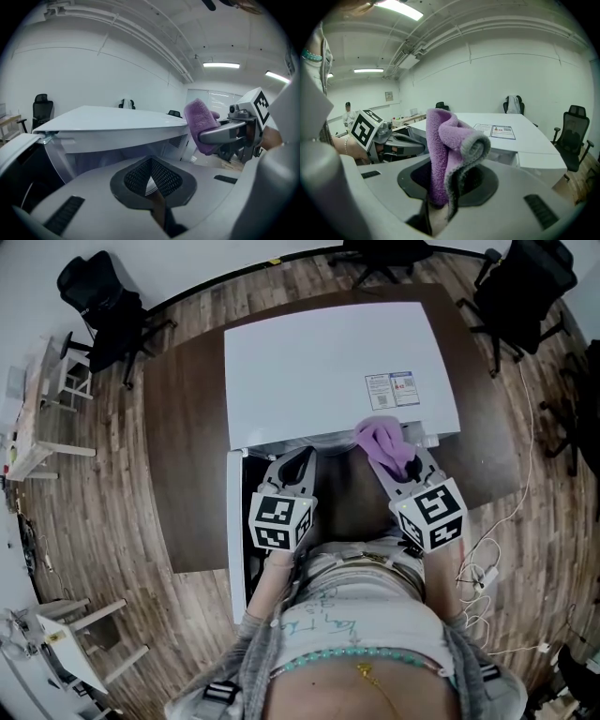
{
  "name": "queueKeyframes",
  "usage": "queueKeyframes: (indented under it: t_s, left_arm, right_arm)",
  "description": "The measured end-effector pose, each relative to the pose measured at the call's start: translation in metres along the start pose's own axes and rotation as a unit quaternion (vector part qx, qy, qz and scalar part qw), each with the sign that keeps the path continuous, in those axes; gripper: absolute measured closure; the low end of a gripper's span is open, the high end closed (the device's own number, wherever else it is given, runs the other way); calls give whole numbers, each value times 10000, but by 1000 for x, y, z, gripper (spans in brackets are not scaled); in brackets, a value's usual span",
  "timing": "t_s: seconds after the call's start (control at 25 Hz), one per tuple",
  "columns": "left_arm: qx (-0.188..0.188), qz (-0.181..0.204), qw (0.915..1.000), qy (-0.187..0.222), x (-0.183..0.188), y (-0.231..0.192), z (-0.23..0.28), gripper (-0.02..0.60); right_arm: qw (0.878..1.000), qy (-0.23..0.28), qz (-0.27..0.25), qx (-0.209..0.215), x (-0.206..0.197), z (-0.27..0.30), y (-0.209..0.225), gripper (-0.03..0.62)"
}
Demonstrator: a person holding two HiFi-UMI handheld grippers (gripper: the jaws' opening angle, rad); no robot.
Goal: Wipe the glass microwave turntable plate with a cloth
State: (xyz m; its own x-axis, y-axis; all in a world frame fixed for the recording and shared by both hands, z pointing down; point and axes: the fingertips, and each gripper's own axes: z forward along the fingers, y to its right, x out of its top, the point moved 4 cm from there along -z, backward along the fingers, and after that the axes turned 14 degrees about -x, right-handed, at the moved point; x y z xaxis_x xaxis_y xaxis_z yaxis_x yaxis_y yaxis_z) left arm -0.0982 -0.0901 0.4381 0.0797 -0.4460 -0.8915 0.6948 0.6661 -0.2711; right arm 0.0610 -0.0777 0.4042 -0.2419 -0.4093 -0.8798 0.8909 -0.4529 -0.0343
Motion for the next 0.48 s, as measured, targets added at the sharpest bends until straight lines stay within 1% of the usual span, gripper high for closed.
queueKeyframes:
  t_s: [0.48]
  left_arm:
    - [-87, -223, 9993, -285, -23, -17, 18, 571]
  right_arm:
    - [9997, -154, 104, -179, -9, 0, -2, 482]
